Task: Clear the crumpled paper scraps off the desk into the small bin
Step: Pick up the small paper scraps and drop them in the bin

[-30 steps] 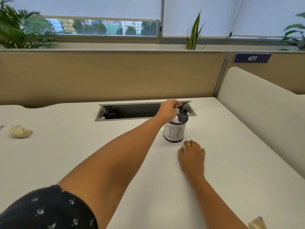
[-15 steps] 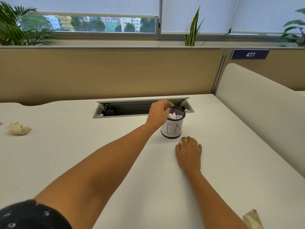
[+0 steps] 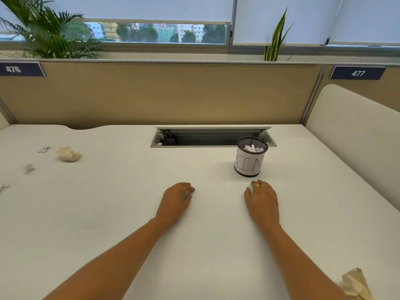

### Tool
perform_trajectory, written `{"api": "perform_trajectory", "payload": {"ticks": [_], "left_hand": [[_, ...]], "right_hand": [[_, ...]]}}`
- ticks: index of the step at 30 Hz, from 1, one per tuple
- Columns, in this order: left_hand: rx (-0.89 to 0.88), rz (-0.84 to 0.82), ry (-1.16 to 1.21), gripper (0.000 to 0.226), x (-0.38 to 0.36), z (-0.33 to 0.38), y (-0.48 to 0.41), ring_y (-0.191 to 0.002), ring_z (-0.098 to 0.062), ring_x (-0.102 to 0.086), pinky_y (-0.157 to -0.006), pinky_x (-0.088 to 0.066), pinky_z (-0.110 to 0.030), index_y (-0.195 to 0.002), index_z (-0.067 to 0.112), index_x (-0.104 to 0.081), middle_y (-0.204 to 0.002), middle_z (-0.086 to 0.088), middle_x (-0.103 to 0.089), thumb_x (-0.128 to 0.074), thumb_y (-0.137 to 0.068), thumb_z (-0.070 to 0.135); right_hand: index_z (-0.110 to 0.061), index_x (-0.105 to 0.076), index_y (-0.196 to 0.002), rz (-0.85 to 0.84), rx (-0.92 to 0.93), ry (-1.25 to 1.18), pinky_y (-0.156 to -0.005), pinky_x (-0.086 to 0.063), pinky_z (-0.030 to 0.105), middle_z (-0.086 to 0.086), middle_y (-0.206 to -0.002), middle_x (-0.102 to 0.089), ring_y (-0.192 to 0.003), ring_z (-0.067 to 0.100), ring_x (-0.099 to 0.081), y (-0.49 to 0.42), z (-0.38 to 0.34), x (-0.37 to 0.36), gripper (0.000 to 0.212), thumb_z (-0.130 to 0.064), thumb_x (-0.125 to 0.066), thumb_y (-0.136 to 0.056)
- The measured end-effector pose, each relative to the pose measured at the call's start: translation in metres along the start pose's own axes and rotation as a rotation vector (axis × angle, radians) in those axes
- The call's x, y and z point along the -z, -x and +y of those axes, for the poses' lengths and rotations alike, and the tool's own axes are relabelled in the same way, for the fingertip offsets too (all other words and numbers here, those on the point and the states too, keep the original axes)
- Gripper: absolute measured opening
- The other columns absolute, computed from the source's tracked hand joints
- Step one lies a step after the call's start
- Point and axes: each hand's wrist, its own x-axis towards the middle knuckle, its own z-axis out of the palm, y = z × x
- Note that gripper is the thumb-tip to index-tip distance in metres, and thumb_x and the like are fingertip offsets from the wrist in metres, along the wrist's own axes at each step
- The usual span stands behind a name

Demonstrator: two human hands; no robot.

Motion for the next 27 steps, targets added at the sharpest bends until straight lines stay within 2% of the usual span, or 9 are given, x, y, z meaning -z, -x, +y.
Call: {"api": "perform_trajectory", "payload": {"ticks": [7, 11, 13, 15, 18, 24, 27], "left_hand": [[0.055, 0.115, -0.098, 0.028, 0.035, -0.044, 0.046, -0.128, -0.016, -0.044, -0.111, -0.03, -0.031, -0.117, 0.019, -0.062, -0.136, -0.001, -0.053, -0.053, -0.091, 0.021], [0.104, 0.077, -0.193, 0.033, 0.058, -0.068, 0.068, -0.137, -0.01, -0.03, -0.116, -0.018, -0.033, -0.126, 0.028, -0.053, -0.145, 0.005, -0.042, -0.047, -0.093, 0.031], [0.148, 0.064, -0.219, 0.036, 0.073, -0.082, 0.077, -0.139, -0.009, -0.025, -0.117, -0.015, -0.035, -0.128, 0.03, -0.05, -0.147, 0.007, -0.037, -0.045, -0.093, 0.034], [0.204, 0.082, -0.227, 0.037, 0.091, -0.098, 0.087, -0.14, -0.009, -0.023, -0.117, -0.013, -0.037, -0.129, 0.03, -0.048, -0.148, 0.006, -0.036, -0.044, -0.094, 0.035], [0.284, 0.115, -0.256, 0.038, 0.12, -0.126, 0.103, -0.14, -0.01, -0.022, -0.116, -0.012, -0.039, -0.131, 0.029, -0.047, -0.149, 0.005, -0.035, -0.044, -0.094, 0.037], [0.412, 0.162, -0.315, 0.043, 0.17, -0.183, 0.132, -0.142, -0.012, -0.019, -0.116, -0.01, -0.042, -0.135, 0.031, -0.04, -0.152, 0.004, -0.029, -0.041, -0.093, 0.042], [0.47, 0.194, -0.372, 0.046, 0.196, -0.212, 0.142, -0.142, -0.014, -0.019, -0.116, -0.012, -0.044, -0.137, 0.031, -0.037, -0.153, 0.002, -0.027, -0.041, -0.093, 0.044]], "right_hand": [[-0.006, -0.045, -0.134, -0.088, 0.114, -0.042, -0.115, -0.024, 0.035, 0.01, -0.144, -0.043, -0.137, 0.023, -0.033, 0.039, -0.048, -0.007, 0.042, -0.026, -0.039, -0.098], [-0.004, -0.062, -0.112, -0.118, 0.162, -0.354, -0.107, -0.037, 0.036, 0.009, -0.124, -0.062, -0.121, 0.023, -0.053, 0.056, -0.095, -0.008, 0.026, -0.014, -0.047, -0.093], [-0.004, -0.065, -0.107, -0.152, 0.2, -0.473, -0.104, -0.039, 0.031, 0.007, -0.122, -0.064, -0.116, 0.022, -0.056, 0.071, -0.126, -0.011, 0.024, -0.012, -0.049, -0.093], [-0.005, -0.067, -0.105, -0.19, 0.282, -0.495, -0.096, -0.039, 0.026, 0.006, -0.118, -0.066, -0.11, 0.021, -0.059, 0.086, -0.156, -0.017, 0.023, -0.014, -0.049, -0.094], [-0.008, -0.068, -0.1, -0.254, 0.408, -0.472, -0.087, -0.042, 0.025, 0.004, -0.105, -0.07, -0.1, 0.021, -0.061, 0.102, -0.195, -0.026, 0.022, -0.018, -0.049, -0.095], [-0.012, -0.066, -0.088, -0.349, 0.491, -0.399, -0.084, -0.042, 0.024, 0.0, -0.096, -0.067, -0.094, 0.016, -0.058, 0.115, -0.255, -0.044, 0.027, -0.037, -0.056, -0.09], [-0.014, -0.063, -0.093, -0.367, 0.531, -0.408, -0.084, -0.042, 0.021, -0.002, -0.101, -0.064, -0.099, 0.014, -0.056, 0.119, -0.289, -0.057, 0.026, -0.037, -0.054, -0.091]]}}
